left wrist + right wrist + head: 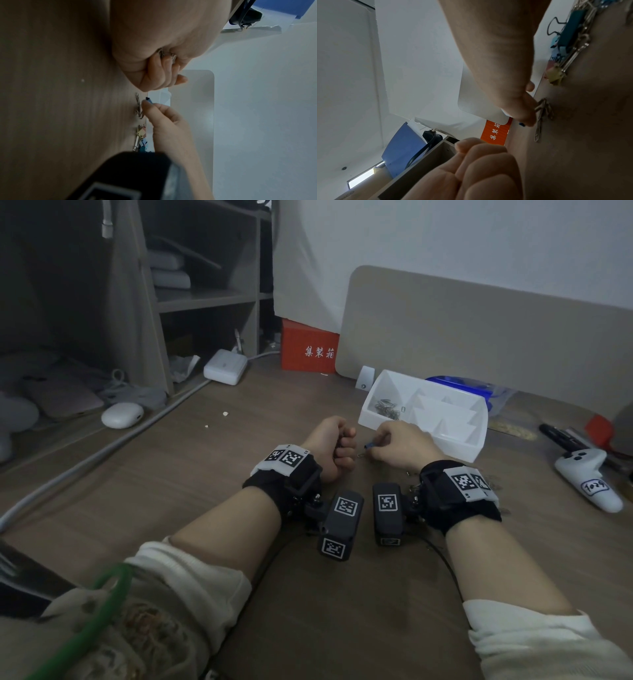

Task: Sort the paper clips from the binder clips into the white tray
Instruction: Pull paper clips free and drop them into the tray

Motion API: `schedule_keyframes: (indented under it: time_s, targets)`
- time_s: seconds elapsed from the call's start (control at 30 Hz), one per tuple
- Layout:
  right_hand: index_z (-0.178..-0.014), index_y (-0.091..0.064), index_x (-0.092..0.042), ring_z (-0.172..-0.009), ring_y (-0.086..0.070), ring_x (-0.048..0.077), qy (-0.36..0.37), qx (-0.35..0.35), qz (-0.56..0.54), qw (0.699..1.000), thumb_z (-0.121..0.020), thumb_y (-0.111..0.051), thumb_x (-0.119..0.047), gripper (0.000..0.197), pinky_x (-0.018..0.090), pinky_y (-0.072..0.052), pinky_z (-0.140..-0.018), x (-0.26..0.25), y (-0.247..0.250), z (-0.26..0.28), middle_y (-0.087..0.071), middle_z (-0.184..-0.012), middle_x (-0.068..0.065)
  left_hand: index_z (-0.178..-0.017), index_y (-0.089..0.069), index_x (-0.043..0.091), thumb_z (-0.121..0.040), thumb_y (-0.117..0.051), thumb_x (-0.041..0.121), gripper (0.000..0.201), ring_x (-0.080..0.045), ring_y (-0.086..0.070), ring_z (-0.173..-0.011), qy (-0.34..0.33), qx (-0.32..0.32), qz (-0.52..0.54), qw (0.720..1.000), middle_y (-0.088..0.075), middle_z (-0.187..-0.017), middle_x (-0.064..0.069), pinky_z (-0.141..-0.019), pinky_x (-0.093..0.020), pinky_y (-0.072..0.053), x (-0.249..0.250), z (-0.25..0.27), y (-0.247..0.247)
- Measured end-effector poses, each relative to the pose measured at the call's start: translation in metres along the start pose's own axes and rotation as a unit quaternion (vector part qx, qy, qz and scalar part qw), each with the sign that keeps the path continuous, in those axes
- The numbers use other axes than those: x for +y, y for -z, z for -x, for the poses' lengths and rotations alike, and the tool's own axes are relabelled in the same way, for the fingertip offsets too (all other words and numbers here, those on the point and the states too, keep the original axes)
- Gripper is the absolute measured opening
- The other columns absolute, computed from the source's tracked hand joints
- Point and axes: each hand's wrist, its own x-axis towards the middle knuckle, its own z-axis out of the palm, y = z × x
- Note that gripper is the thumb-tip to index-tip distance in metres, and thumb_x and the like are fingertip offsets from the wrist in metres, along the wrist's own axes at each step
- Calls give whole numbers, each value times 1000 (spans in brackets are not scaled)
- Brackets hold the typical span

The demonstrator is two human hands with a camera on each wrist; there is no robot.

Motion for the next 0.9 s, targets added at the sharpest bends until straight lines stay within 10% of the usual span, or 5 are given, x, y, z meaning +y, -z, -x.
schedule_keyframes:
  time_s: [0.47,0.9]
  targets:
    - [-86,-63,-28,-85,-64,15,45,61,-102,992,-78,-71,-16,17,37,-53,-82,-1,4,1,-63,-74,-15,-63,-38,15,-97,-29,28,38,-6,-19,-26,-5,1,-3,1000,-28,-39,6,-28,-11,-12,-1,-1,0]
    - [-95,-62,-13,-86,-62,7,39,49,-259,964,-91,-58,-19,8,18,-41,-68,-9,2,3,-74,-88,-3,-63,-40,16,-98,-31,30,39,-6,-20,-28,-4,14,-9,1000,-29,-40,6,-29,-13,-14,-1,-4,1]
